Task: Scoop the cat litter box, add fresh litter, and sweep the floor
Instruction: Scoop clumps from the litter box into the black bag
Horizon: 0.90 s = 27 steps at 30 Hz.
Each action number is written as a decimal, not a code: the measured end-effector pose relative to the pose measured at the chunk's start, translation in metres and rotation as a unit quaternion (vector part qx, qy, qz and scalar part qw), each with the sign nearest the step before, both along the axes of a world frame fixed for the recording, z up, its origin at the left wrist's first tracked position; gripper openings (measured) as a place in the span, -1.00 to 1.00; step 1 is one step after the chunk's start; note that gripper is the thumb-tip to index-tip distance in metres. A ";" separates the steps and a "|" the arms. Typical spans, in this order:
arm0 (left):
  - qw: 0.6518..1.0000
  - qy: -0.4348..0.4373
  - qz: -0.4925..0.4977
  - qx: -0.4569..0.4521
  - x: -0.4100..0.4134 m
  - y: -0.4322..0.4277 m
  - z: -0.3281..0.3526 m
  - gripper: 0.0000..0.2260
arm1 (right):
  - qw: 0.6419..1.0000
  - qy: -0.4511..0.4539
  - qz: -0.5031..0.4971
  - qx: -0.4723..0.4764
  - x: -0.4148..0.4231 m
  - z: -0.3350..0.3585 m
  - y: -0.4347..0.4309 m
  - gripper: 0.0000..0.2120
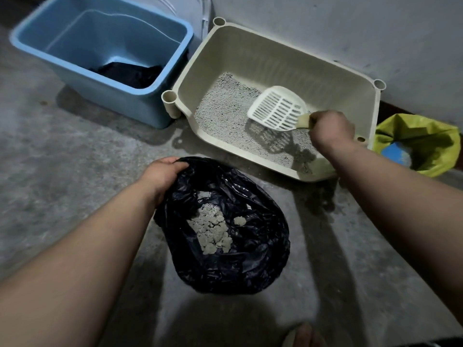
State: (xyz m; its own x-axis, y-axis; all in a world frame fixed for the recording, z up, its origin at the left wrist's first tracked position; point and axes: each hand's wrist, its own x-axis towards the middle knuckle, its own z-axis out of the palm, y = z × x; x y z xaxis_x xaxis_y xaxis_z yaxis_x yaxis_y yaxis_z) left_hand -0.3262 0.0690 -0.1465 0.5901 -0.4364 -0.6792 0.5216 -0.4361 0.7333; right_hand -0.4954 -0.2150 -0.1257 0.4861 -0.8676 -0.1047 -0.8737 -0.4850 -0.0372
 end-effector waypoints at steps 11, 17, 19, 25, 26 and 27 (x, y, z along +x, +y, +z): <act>1.000 -0.001 0.002 0.009 0.003 -0.003 -0.012 -0.93 | 0.935 0.275 0.093 -0.203 -0.005 0.044 -0.038 -0.87; 1.000 0.002 -0.016 0.017 0.002 -0.005 -0.018 -0.85 | 0.879 0.416 0.101 -0.209 0.001 0.056 -0.036 -0.88; 1.000 0.004 -0.009 0.019 0.000 -0.005 -0.017 -0.85 | 0.866 0.448 0.104 -0.198 0.005 0.053 -0.035 -0.86; 1.000 0.008 -0.006 0.018 0.000 -0.006 -0.021 -0.90 | 0.846 0.455 0.177 -0.216 0.033 0.046 -0.024 -0.85; 1.000 0.009 -0.009 0.017 -0.001 -0.006 -0.020 -0.89 | 0.851 0.438 0.189 -0.218 0.036 0.048 -0.024 -0.86; 1.000 0.009 -0.011 0.017 -0.001 -0.007 -0.020 -0.88 | 0.866 0.406 0.200 -0.212 0.038 0.050 -0.026 -0.88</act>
